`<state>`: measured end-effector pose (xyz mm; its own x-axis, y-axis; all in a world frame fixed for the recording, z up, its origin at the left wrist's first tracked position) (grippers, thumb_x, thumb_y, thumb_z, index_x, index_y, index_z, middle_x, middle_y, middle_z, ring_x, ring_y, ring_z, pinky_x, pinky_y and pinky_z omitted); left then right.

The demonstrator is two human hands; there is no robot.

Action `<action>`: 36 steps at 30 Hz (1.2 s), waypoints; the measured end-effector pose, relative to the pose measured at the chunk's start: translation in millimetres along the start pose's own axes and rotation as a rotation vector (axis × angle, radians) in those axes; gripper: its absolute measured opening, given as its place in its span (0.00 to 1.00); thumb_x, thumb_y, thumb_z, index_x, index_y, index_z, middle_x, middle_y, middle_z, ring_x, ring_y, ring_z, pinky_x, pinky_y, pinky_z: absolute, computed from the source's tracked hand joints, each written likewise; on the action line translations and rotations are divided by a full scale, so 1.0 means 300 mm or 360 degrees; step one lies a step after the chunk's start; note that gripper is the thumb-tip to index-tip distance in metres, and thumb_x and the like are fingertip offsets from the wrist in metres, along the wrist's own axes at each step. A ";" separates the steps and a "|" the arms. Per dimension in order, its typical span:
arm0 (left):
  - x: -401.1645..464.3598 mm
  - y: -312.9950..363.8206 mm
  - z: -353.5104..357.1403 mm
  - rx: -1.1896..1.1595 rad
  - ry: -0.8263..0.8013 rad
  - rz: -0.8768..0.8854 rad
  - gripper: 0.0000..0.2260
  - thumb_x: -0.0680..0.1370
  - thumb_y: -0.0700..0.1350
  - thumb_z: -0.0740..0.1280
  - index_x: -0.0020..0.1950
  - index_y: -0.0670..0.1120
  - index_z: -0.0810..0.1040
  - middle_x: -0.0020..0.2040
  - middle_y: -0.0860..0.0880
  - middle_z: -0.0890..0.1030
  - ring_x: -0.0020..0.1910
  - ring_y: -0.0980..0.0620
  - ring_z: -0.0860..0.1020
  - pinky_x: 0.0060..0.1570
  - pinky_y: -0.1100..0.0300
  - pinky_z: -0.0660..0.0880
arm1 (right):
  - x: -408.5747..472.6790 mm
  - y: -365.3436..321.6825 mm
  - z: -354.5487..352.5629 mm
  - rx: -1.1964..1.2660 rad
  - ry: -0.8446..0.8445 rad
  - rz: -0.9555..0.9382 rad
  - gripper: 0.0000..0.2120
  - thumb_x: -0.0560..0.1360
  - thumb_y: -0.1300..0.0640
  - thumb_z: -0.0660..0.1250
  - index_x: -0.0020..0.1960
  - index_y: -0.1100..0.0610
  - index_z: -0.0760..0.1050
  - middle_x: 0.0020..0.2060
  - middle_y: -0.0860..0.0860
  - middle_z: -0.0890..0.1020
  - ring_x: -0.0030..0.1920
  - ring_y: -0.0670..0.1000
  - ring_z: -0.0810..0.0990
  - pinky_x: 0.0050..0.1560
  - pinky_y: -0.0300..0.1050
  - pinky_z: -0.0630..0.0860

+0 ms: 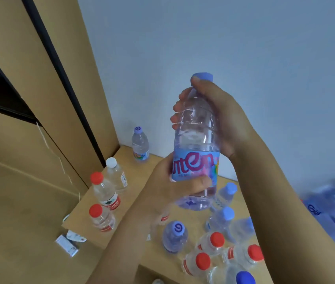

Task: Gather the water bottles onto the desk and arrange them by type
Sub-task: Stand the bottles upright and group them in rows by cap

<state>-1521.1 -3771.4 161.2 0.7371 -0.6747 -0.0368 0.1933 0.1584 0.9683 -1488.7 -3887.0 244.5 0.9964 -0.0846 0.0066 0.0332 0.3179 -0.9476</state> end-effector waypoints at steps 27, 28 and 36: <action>0.024 -0.092 0.594 0.0078 -0.0242 0.0108 0.14 0.61 0.49 0.78 0.45 0.59 0.84 0.43 0.53 0.86 0.42 0.57 0.84 0.38 0.65 0.79 | -0.465 -0.255 -0.471 -0.0493 0.0810 -0.0320 0.12 0.77 0.49 0.69 0.44 0.59 0.78 0.36 0.54 0.84 0.36 0.53 0.84 0.38 0.45 0.81; 0.023 -0.096 0.607 0.0092 -0.0265 0.0086 0.15 0.61 0.50 0.77 0.47 0.58 0.84 0.45 0.53 0.86 0.44 0.56 0.84 0.40 0.64 0.79 | -0.475 -0.258 -0.488 -0.0470 0.0752 -0.0286 0.14 0.77 0.47 0.69 0.45 0.58 0.78 0.38 0.54 0.85 0.39 0.54 0.85 0.39 0.46 0.81; 0.000 -0.118 0.773 -0.0359 -0.0856 -0.0145 0.27 0.61 0.54 0.81 0.58 0.50 0.84 0.55 0.44 0.83 0.53 0.46 0.82 0.53 0.52 0.80 | -0.560 -0.265 -0.549 0.0068 0.0327 -0.0244 0.16 0.79 0.46 0.61 0.52 0.58 0.77 0.46 0.56 0.86 0.47 0.59 0.85 0.46 0.51 0.82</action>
<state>-1678.1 -3944.2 184.4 0.2905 -0.9543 0.0699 0.4168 0.1920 0.8885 -1671.6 -4053.7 266.2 0.9428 -0.3236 0.0799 0.1904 0.3260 -0.9260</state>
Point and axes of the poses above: each hand's wrist, its own x-axis towards the middle knuckle, its own z-axis out of the palm, y = z × x, the point moved 6 cm from there along x, towards the middle knuckle
